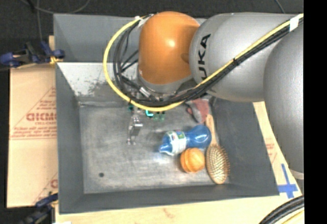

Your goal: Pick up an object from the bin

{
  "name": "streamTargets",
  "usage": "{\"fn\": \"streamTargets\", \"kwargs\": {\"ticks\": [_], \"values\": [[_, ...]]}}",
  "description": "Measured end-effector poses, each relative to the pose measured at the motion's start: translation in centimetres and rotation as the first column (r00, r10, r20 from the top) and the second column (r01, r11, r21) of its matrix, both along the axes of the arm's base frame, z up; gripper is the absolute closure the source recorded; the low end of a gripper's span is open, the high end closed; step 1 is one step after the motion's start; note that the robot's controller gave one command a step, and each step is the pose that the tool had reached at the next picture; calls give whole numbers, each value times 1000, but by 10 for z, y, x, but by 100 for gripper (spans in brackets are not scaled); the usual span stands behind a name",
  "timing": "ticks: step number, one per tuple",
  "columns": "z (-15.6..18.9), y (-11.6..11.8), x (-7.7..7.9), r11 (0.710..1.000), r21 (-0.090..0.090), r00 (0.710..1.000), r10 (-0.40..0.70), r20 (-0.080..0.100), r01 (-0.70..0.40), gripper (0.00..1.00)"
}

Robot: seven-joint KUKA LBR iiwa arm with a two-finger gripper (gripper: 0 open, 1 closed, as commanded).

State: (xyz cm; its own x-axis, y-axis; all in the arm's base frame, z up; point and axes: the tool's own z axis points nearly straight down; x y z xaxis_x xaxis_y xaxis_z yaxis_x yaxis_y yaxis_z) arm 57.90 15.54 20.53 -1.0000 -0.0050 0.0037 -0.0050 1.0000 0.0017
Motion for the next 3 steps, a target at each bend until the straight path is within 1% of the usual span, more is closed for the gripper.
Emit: {"fn": "streamTargets", "kwargs": {"ticks": [1,2,3], "values": [[4,-1,2,1000,1,1000,-3,7,3,0],[-10,-47,-10,1000,1,1000,3,8,-3,0],[-41,-75,-8,996,-5,996,87,8,-87,0]]}}
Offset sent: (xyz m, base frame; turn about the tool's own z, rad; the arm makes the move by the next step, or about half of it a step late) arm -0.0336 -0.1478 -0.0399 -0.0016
